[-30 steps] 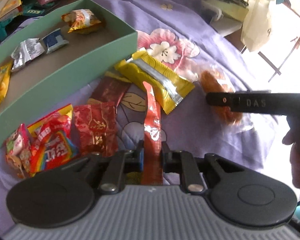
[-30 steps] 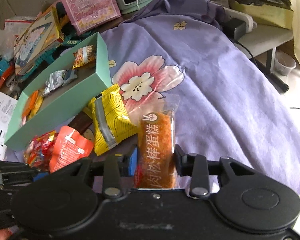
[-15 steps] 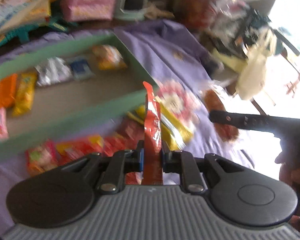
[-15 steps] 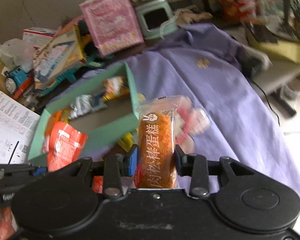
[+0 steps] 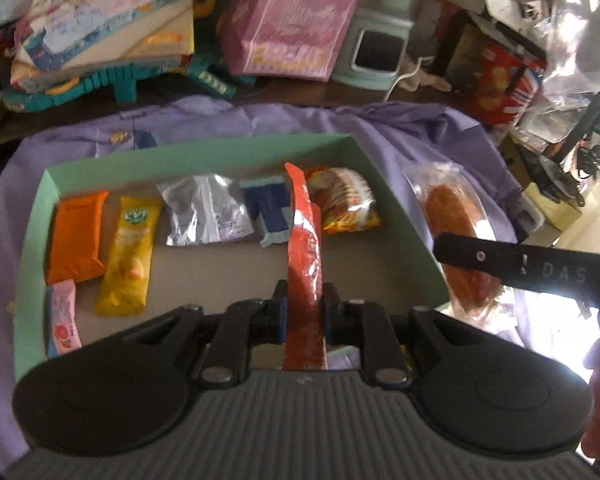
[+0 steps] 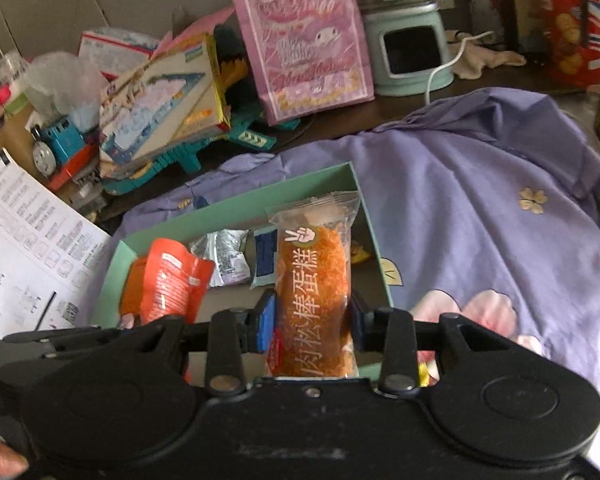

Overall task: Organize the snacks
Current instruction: 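Lower red stick into tray with left tool while right tool drops bread roll there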

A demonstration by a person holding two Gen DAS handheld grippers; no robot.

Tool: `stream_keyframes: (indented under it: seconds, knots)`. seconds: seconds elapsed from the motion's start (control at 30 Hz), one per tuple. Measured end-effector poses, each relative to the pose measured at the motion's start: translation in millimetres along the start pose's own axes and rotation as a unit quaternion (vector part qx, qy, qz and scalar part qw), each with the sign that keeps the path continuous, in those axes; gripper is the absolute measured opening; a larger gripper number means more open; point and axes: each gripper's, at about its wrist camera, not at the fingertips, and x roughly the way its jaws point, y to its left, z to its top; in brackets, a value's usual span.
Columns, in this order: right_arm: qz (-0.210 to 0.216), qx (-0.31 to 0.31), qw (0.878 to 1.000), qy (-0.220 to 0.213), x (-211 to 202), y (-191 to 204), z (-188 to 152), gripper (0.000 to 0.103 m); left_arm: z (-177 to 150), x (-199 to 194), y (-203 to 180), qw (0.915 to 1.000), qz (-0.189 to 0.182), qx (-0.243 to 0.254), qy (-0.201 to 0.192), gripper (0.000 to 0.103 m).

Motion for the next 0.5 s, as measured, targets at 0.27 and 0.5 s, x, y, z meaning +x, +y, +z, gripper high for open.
stream_keyframes:
  seconds: [0.27, 0.5]
  knots:
    - [-0.010, -0.003, 1.000, 0.027, 41.6, -0.7, 2.1, 0.036, -1.6, 41.4, 3.8, 0.9994, 0.005, -0.011, 0.032, 0.016]
    - [-0.011, -0.003, 0.999, 0.030, 50.6, -2.4, 1.1, 0.044, -0.2, 53.2, 3.9, 0.9991, 0.012, -0.012, 0.040, 0.023]
